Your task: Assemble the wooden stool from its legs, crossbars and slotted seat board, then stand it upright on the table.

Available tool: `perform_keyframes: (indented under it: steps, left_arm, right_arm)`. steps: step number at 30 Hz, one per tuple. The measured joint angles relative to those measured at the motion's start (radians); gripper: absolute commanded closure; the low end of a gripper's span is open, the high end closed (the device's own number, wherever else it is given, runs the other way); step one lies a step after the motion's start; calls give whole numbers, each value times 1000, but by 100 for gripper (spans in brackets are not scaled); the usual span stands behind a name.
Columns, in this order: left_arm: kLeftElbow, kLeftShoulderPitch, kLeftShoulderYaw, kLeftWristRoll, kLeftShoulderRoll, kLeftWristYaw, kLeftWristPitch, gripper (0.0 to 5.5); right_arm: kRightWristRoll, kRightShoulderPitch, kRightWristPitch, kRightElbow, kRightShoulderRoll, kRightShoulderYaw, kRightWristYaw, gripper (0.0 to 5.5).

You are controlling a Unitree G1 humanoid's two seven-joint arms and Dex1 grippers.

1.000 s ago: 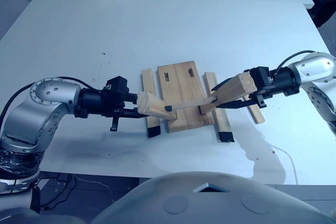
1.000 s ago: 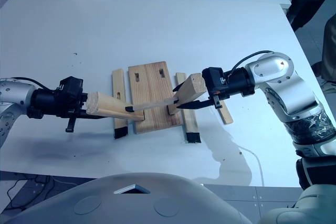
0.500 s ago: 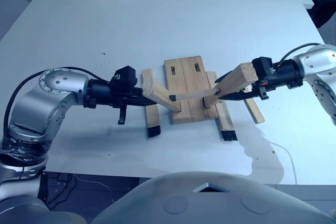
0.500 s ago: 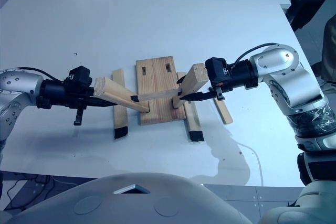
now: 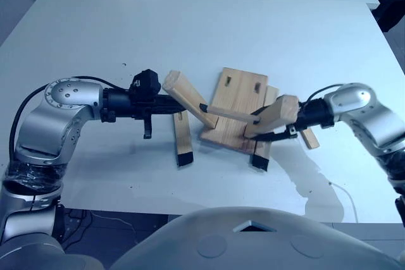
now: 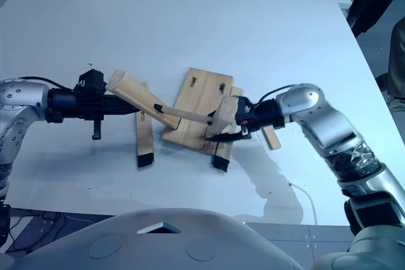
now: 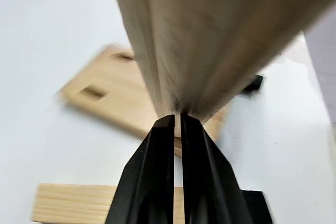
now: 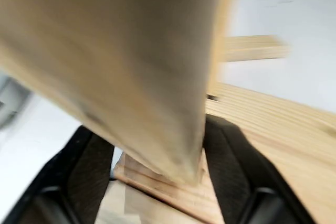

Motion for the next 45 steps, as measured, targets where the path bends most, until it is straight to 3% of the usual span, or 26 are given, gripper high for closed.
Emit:
perform_keyframes:
  steps: [3, 13, 19, 25, 34, 45]
  left_arm:
    - [23, 25, -32, 38, -1, -16, -70, 452]
    - [90, 79, -41, 96, 18, -59, -205, 452]
    - [131, 83, -42, 143, 29, -57, -246, 347]
    - [201, 125, -52, 213, 27, -19, -313, 347]
    - [174, 222, -119, 258, -116, 135, -322, 347]
    - [258, 242, -141, 327, -97, 160, -498, 347]
  right_arm:
    - [-14, -3, 24, -1, 11, -27, -8, 238]
    - [-88, 8, -4, -2, 19, -88, -10, 238]
    - [-113, 42, -9, -2, 16, -101, -1, 157]
    - [-168, 57, -50, 28, -7, -132, -7, 157]
    - [-259, 144, -123, 100, -4, -127, -46, 157]
    - [-284, 202, -219, 193, -1, -158, -51, 157]
